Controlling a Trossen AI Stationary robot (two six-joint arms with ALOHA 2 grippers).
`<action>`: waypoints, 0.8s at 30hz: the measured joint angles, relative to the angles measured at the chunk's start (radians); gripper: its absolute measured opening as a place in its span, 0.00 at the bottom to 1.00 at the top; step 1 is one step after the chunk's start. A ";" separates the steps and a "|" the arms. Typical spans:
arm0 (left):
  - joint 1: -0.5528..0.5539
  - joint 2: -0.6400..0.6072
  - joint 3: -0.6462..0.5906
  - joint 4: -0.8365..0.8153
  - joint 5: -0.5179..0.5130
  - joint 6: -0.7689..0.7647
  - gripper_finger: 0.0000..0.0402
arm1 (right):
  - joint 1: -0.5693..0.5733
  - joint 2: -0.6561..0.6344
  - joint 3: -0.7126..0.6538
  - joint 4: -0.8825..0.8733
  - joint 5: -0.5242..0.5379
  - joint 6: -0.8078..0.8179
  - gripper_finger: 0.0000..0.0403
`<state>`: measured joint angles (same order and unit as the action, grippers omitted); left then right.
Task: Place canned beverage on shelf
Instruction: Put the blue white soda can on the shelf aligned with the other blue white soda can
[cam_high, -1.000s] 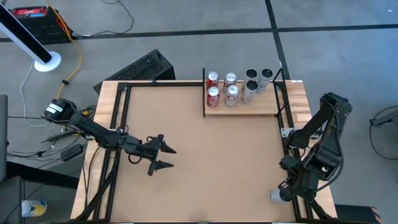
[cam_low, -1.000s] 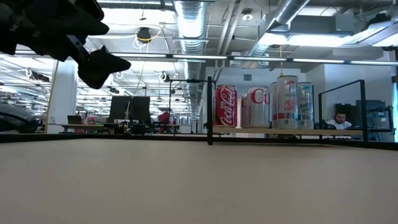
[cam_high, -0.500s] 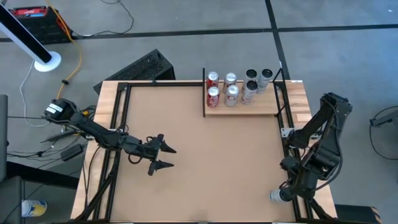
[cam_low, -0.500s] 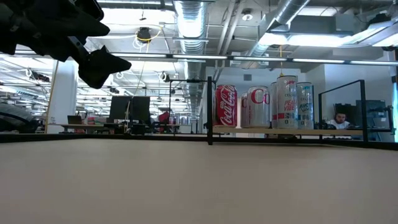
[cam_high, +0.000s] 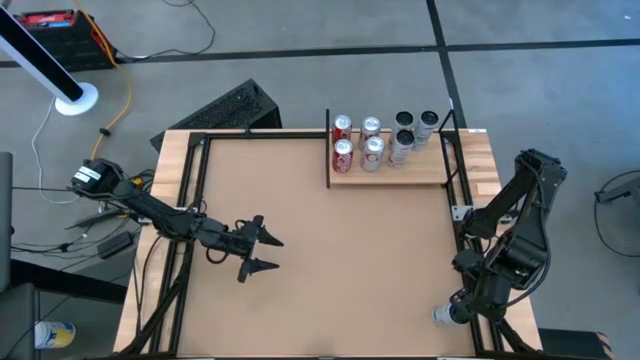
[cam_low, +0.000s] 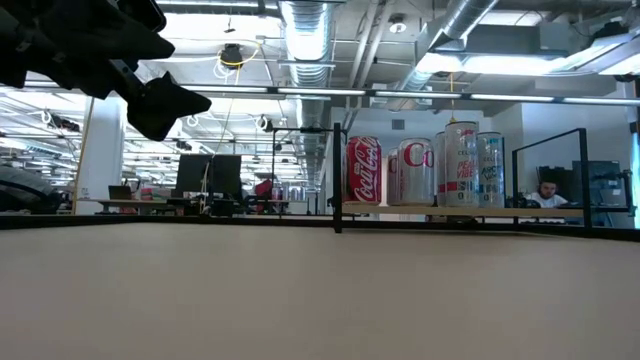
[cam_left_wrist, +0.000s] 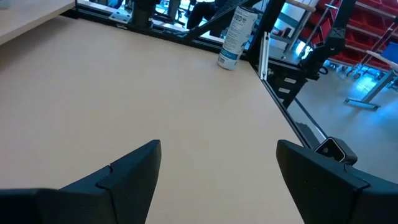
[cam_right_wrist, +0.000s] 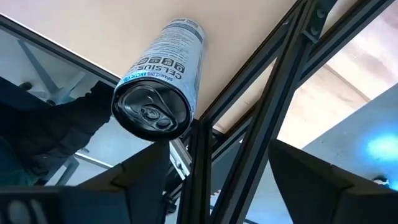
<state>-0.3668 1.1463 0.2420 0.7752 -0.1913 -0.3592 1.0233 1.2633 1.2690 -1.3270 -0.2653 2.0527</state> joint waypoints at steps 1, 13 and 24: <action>0.000 0.000 0.000 0.000 0.000 0.000 0.76 | 0.000 0.000 0.000 0.000 0.000 0.000 0.75; 0.000 0.000 0.000 -0.008 0.001 0.019 0.76 | 0.000 0.001 0.000 0.056 -0.023 0.016 0.77; 0.000 0.000 0.000 -0.024 0.002 0.024 0.76 | 0.000 0.002 0.000 0.080 0.088 0.049 0.77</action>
<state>-0.3668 1.1463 0.2420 0.7515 -0.1894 -0.3355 1.0233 1.2648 1.2690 -1.2467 -0.1772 2.1014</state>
